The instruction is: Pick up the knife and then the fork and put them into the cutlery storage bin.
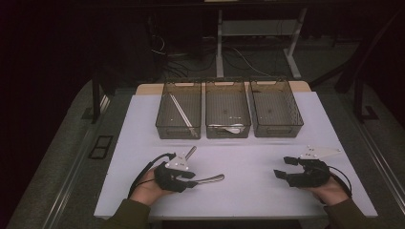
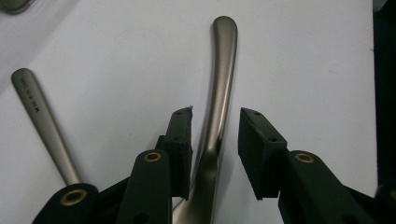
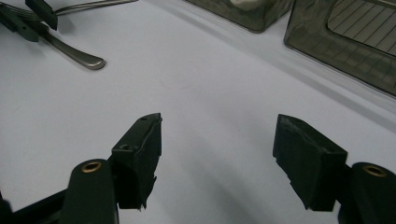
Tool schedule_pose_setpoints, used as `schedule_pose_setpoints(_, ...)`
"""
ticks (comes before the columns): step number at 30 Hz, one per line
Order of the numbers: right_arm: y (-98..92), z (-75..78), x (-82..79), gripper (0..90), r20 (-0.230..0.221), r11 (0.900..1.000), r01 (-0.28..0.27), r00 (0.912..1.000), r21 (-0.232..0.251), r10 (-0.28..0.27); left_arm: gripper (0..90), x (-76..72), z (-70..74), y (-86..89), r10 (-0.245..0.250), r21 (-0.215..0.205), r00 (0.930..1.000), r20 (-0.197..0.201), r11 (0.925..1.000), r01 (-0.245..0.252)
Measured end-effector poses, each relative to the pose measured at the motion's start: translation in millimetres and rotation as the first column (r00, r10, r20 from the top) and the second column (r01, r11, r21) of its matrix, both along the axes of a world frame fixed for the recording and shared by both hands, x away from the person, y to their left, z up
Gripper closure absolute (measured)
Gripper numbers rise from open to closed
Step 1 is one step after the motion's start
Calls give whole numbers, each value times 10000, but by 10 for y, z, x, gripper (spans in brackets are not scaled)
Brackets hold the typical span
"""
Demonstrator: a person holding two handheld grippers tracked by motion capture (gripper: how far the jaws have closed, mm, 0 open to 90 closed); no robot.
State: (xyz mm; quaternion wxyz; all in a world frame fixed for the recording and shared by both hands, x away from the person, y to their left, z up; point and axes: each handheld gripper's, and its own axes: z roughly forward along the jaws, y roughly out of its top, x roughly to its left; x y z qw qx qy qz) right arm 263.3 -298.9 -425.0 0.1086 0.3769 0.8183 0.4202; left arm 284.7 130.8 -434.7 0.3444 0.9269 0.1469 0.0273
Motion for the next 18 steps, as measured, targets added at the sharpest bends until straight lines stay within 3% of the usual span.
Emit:
schedule_pose_setpoints(6, -5, -2, 2, 324, -13, 10000, -20, 10000, -16, 20, 701, 30, -41, -22, -20, 145, 9999, -168, 9999, 22)
schedule_pose_setpoints(10, -1, -5, 3, 324, 20, 10000, -69, 10000, -13, 69, 728, 13, -19, -68, -225, 582, 9997, 53, 9981, 221)
schedule_pose_setpoints(18, 7, -8, 3, 324, -47, 9999, -91, 9999, -46, 90, 766, -5, -13, -107, -10, 647, 10000, -57, 9979, 13)
